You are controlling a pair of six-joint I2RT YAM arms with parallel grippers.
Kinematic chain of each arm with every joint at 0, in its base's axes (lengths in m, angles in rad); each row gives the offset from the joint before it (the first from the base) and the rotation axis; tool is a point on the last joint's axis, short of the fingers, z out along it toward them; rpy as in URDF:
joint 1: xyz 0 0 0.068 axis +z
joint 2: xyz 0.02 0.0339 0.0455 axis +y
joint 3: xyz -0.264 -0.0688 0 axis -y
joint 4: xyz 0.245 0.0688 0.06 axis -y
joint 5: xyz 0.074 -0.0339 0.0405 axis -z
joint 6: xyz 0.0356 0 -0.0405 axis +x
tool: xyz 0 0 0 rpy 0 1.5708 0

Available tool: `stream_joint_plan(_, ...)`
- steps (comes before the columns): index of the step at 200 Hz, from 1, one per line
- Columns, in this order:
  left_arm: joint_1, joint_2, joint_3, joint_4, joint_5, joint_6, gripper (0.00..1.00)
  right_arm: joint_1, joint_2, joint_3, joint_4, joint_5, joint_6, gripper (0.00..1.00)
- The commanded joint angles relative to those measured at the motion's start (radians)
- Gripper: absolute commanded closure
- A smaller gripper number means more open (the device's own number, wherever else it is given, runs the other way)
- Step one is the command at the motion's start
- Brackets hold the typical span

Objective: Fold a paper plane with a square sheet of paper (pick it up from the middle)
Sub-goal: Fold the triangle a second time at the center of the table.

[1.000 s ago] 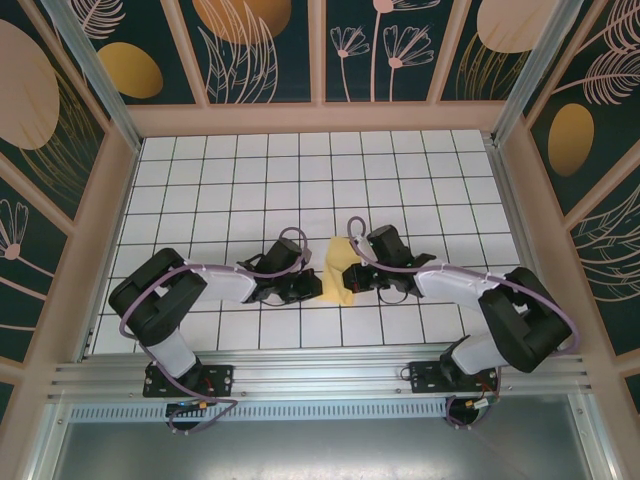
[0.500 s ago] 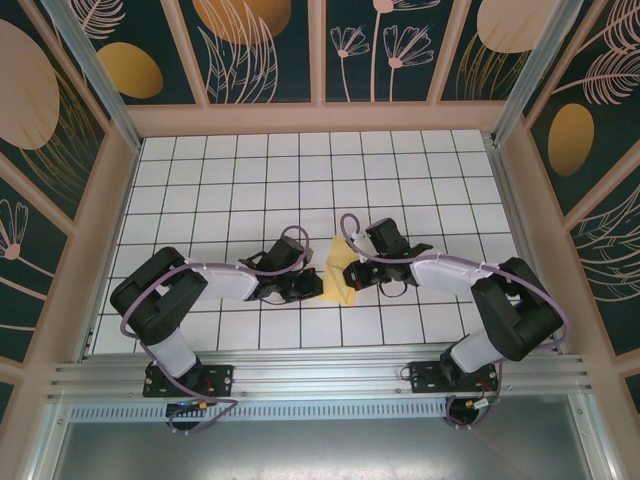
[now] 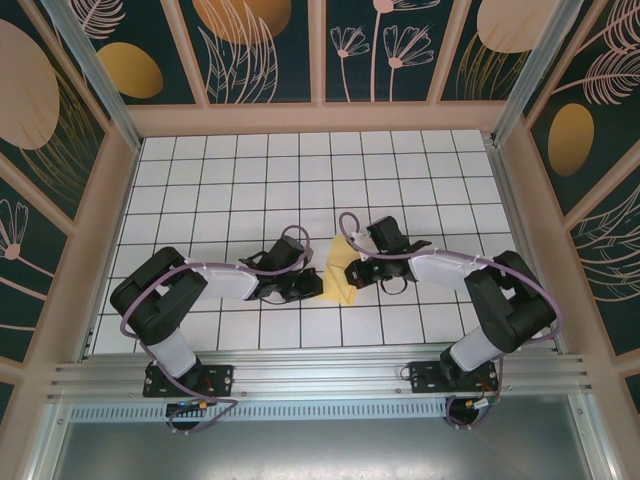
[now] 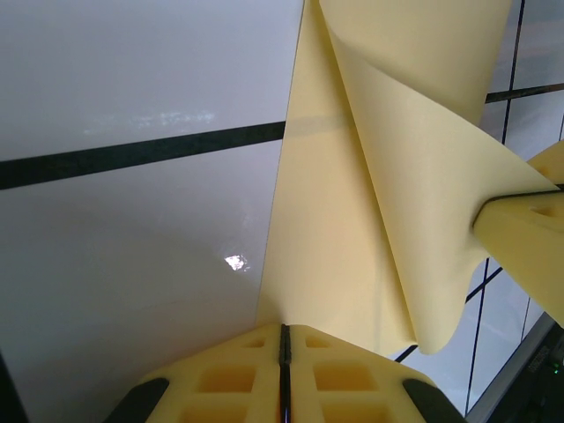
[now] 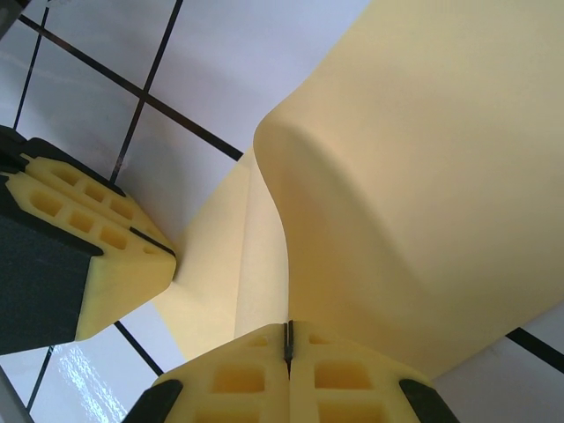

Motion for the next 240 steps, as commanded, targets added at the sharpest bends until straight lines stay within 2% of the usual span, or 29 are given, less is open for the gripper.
stream_joint_plan(1,0.0,0.028,0.001,-0.088,-0.058,0.026,0.9,-0.009,0.02,0.045,-0.011,-0.003,-0.044,0.95)
stream_joint_plan(50,0.0,0.026,0.0,-0.088,-0.057,0.029,0.9,-0.009,0.06,0.089,-0.063,0.046,-0.064,0.94)
stream_joint_plan(100,0.0,0.019,0.011,-0.079,-0.045,0.03,0.89,-0.006,0.031,0.061,-0.077,0.038,-0.035,0.94)
stream_joint_plan(166,0.0,0.019,0.03,-0.057,-0.01,0.028,0.88,0.004,-0.02,0.037,-0.073,0.11,-0.036,0.93)
stream_joint_plan(240,0.0,0.019,0.032,-0.044,0.006,0.022,0.88,0.012,0.029,0.05,-0.056,0.116,-0.012,0.94)
